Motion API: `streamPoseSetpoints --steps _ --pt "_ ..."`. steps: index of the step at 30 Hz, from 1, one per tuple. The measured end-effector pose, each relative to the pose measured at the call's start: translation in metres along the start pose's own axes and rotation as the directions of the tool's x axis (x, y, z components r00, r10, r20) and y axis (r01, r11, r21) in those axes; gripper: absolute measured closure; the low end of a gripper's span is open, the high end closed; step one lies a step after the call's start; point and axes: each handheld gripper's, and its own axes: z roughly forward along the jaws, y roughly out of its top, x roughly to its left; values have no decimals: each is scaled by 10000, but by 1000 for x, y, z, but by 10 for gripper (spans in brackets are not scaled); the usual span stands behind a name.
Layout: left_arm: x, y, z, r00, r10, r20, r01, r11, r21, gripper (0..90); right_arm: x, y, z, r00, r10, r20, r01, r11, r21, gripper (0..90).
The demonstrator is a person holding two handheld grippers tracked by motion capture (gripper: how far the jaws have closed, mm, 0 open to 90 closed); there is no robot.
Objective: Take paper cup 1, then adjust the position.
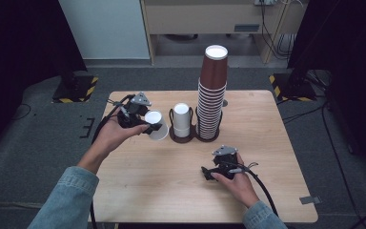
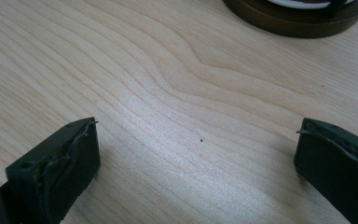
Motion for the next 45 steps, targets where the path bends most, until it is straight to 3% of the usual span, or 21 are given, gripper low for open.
streamPoseSetpoints --steps 30,33,39,42,45 --pt "-14 -30 10 9996 3 267 -12 9994 348 323 1 1 1 10000 -10 -3 10 10000 -1 3" --pt "-16 -31 10 9995 37 307 -47 9994 332 323 4 2 2 9997 193 151 -193 9998 -9 3" --pt "-22 -33 11 9994 69 343 -78 9996 261 323 10 5 -1 9991 -199 -371 206 9996 205 61" --pt "-24 -34 11 9993 116 350 -125 9996 267 323 18 8 -3 9959 7 -908 -2 10000 62 68" --pt "-27 -34 9 9993 135 351 -143 9996 223 323 30 12 -4 9930 -180 -1168 182 9998 9 91"
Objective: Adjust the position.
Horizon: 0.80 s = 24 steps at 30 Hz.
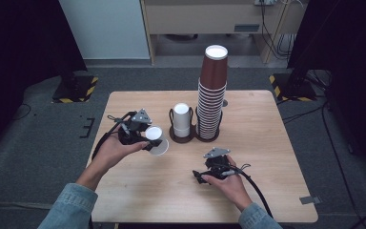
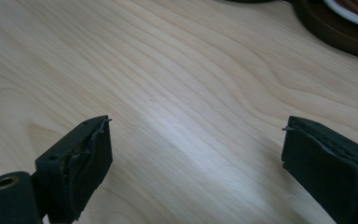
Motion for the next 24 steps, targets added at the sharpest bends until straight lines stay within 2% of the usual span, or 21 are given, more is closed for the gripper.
streamPoseSetpoints --steps 4,11,16,17,18,24 --pt "-3 -1 0 10000 -10 -4 10 10000 -8 323 12 6 2 9994 -201 -277 200 9998 -38 115" --pt "-10 -7 11 9998 -18 196 14 9998 206 323 29 26 5 9952 56 -975 -99 9990 -441 146" --pt "-15 -9 21 9995 12 331 -24 9993 370 323 43 39 10 9872 224 -1576 -342 9967 -730 153" --pt "-16 -9 23 9994 14 358 -29 9992 404 323 43 39 10 9872 224 -1576 -342 9967 -730 153" --pt "-18 -9 25 9993 -2 377 -13 9992 403 323 47 42 13 9837 301 -1771 -454 9956 -826 145" --pt "-22 -7 29 9990 -98 440 85 9995 314 323 56 46 21 9789 555 -1964 -761 9922 -989 113"
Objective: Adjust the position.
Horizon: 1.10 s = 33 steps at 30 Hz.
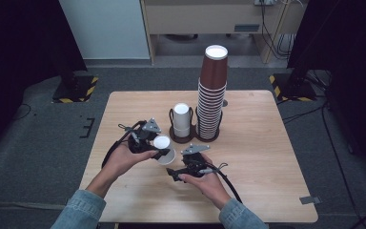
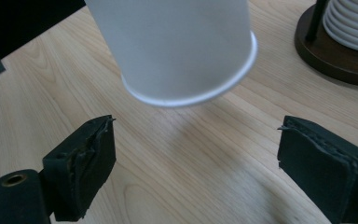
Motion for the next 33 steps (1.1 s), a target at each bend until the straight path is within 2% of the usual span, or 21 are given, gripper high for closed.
streamPoseSetpoints --steps 7,8,11,20,23,27,28,33 --pt "-2 0 2 9999 -108 71 108 9999 -45 323 2 2 8 9998 175 -90 -177 9997 -149 103" --pt "-2 0 3 9999 -121 99 121 9999 -41 323 1 3 11 9991 388 -194 -392 9990 -191 103" --pt "-3 1 3 9997 -173 167 175 9998 -100 323 0 3 16 9981 546 -278 -551 9984 -157 103" --pt "-6 -2 -3 9993 -217 306 220 9997 -106 324 -6 6 17 9979 654 -29 -654 9974 -295 180" --pt "-5 -5 -4 9990 -277 352 281 9995 -107 325 -9 8 14 9982 599 12 -598 9977 -322 208" --pt "-4 -10 -5 9987 -280 435 281 9996 -24 326 -12 10 8 9992 386 49 -383 9980 -493 240" --pt "-4 -12 -5 9985 -300 453 299 9996 16 327 -12 12 5 9998 170 70 -166 9984 -538 257" --pt "-3 -15 -5 9983 -319 484 318 9995 31 329 -13 13 2 9999 -18 125 26 9980 -626 283"
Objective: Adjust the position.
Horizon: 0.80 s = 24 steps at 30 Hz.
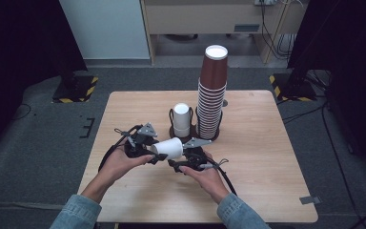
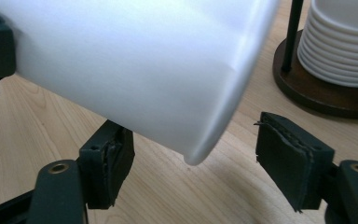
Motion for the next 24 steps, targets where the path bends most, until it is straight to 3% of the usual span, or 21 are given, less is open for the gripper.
streamPoseSetpoints --steps 12,21,24 --pt "-1 -7 4 9999 98 74 -100 9998 195 332 0 5 -8 9977 -655 146 657 9978 -106 341" --pt "-2 -7 7 9996 212 212 -216 9996 205 329 4 8 -10 9852 -1667 399 1659 9858 245 358" --pt "-2 -8 8 9995 220 221 -226 9995 239 322 5 8 -11 9834 -1776 384 1767 9839 266 366"
